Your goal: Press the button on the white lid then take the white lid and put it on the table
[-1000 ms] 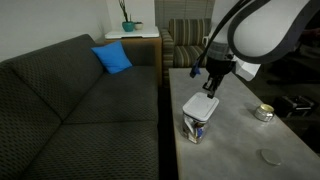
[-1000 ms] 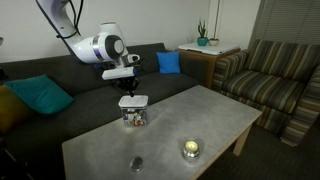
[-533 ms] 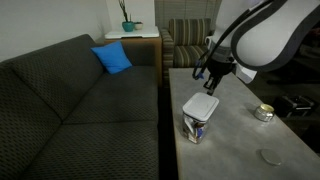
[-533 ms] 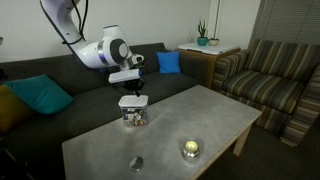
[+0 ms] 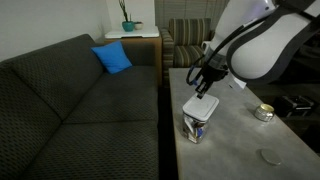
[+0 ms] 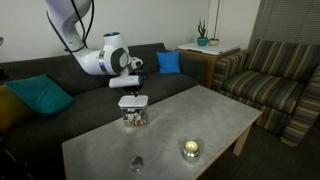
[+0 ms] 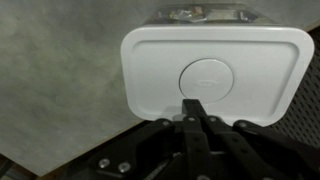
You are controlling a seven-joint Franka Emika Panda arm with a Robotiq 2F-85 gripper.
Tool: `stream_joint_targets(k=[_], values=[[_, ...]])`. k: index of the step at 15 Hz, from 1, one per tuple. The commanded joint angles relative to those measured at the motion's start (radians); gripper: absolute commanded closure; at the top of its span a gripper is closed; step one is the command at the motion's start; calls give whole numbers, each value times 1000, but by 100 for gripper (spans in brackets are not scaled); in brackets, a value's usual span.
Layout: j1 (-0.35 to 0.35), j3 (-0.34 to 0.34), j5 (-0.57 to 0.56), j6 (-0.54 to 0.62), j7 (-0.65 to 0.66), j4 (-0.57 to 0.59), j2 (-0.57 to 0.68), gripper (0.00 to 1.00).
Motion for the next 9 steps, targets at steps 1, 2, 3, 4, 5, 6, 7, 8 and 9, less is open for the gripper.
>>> stream_joint_targets(k=[1,2,3,4,5,6,7,8,9], values=[[-68,86,15,-2,-86,12,5,100],[-69,89,17,-16,-89,12,1,100],[-70,89,19,-34,-89,13,-3,100],[-68,86,21,-47,-87,16,-4,100],[-67,85,22,-61,-87,21,-3,100],[-70,90,24,-88,-91,25,-4,100],[-71,93,27,-125,-94,31,-4,100],[-80,107,28,-159,-111,37,-1,100],[-88,121,31,-191,-128,43,1,100]])
